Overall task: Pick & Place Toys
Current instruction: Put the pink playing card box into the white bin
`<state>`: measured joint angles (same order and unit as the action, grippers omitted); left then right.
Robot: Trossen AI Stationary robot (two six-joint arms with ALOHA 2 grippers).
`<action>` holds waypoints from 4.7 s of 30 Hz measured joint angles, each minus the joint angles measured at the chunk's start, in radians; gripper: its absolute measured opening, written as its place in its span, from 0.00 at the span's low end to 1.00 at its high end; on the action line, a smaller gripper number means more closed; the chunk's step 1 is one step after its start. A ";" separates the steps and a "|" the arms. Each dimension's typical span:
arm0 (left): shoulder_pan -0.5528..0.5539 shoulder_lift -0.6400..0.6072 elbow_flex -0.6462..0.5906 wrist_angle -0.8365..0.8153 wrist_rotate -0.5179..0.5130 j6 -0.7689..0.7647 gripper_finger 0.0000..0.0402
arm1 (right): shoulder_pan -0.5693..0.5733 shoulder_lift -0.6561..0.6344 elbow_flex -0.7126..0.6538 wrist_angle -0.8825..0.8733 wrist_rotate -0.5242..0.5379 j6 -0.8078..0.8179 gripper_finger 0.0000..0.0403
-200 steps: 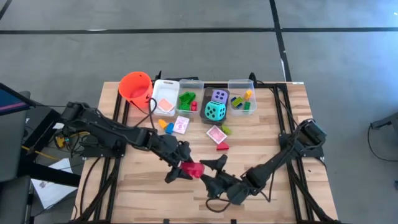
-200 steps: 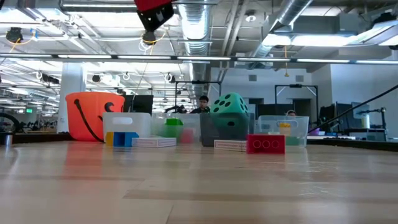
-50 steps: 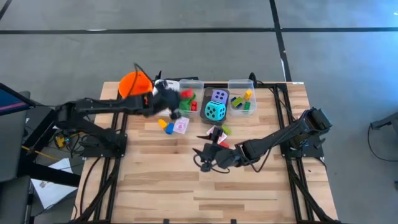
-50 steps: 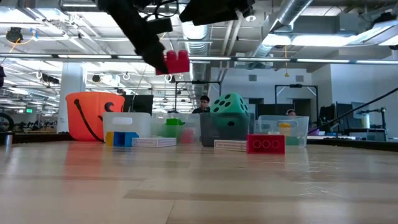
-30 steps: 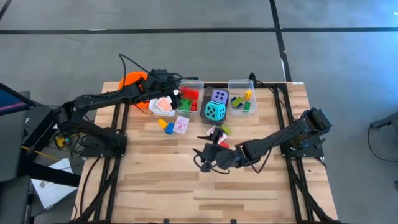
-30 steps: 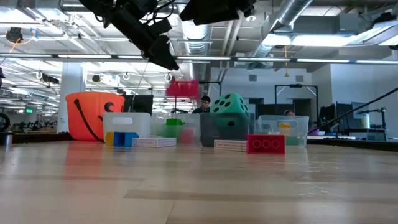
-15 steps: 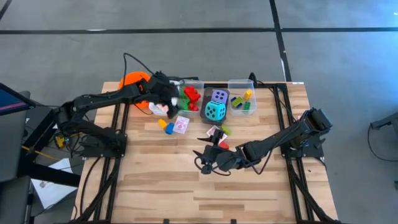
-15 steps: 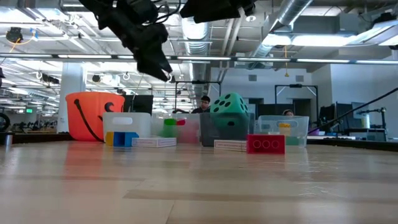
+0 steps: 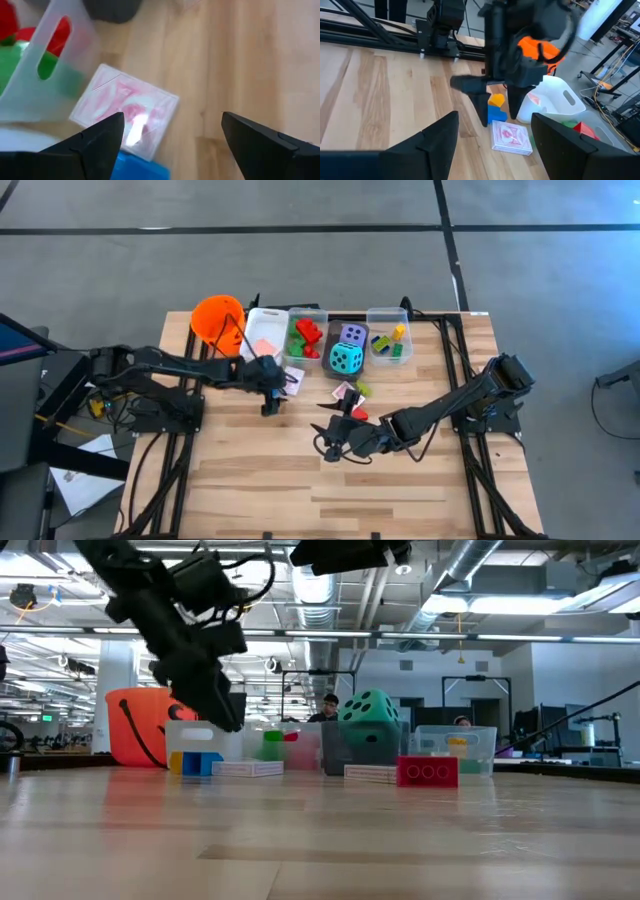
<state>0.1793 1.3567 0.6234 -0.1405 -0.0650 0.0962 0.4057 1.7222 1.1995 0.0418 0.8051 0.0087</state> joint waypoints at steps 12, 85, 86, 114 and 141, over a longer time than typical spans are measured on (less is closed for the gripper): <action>0.040 0.000 -0.085 0.219 -0.081 -0.188 0.54 | -0.010 0.000 0.000 0.004 0.000 0.029 0.61; -0.348 0.173 -0.087 0.490 0.578 0.116 0.01 | -0.007 0.000 0.000 -0.048 -0.252 -0.014 0.61; -0.349 0.149 -0.087 0.497 0.573 0.107 0.01 | -0.007 0.000 0.000 -0.055 -0.307 -0.026 0.61; -0.480 -0.435 -0.085 0.043 0.062 -0.174 0.02 | -0.130 0.001 -0.451 0.722 -0.677 -0.016 0.61; -0.479 -0.303 -0.085 -0.016 -0.045 -0.247 0.00 | -0.415 0.591 -0.101 1.016 -1.395 -0.034 0.61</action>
<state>-0.3000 1.0534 0.5385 -0.1569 -0.1099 -0.1506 -0.0088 2.3133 1.0987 1.0578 -0.5896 -0.0256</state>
